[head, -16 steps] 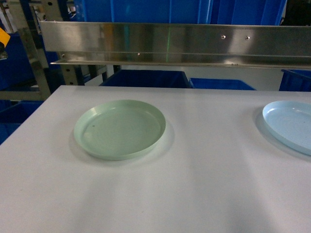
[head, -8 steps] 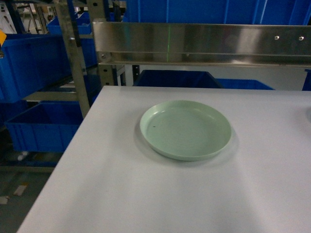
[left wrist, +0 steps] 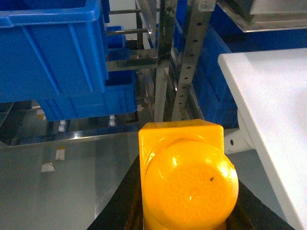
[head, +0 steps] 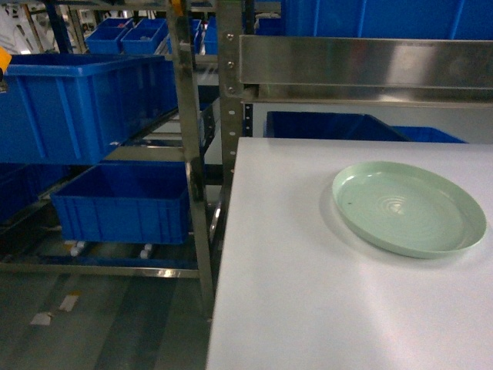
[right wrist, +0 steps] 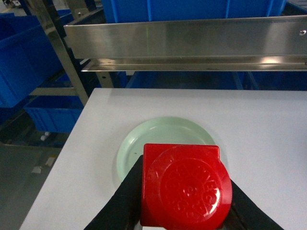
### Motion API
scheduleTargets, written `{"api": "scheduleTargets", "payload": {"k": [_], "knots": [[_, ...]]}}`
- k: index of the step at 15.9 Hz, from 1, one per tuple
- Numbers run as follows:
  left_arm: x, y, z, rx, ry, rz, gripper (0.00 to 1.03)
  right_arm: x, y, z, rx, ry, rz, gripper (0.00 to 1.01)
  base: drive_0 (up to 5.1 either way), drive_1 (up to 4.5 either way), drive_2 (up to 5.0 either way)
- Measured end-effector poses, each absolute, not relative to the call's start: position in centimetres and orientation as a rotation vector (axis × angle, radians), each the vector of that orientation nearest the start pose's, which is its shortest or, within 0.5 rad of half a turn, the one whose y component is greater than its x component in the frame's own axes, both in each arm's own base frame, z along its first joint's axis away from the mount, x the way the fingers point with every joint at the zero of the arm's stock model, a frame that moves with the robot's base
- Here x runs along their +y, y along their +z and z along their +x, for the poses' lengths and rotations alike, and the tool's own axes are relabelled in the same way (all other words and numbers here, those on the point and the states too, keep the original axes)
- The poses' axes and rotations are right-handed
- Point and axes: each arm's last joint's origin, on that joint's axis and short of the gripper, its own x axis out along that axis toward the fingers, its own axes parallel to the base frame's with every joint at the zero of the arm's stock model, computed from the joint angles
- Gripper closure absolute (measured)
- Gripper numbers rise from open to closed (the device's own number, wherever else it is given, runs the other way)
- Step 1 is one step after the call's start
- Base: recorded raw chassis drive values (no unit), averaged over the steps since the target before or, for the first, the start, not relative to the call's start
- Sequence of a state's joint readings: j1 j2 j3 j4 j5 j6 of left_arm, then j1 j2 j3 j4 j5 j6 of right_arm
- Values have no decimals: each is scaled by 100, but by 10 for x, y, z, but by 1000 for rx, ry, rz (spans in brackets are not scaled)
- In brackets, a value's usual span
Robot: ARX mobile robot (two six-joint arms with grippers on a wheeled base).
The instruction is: Sort and place red and yellow blocks in left bins
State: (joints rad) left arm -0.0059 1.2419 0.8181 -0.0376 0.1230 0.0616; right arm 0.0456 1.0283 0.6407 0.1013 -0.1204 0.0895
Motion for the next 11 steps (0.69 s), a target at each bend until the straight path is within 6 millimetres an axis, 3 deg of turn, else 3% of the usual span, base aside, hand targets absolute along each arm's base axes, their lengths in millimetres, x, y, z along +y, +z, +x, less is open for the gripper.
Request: {"api": "scheduleTargets", "payload": {"k": [11], "knots": [[-5, 265, 269, 456, -140, 34, 75, 14, 266, 225, 290, 152, 99, 73, -496, 249, 249]]}}
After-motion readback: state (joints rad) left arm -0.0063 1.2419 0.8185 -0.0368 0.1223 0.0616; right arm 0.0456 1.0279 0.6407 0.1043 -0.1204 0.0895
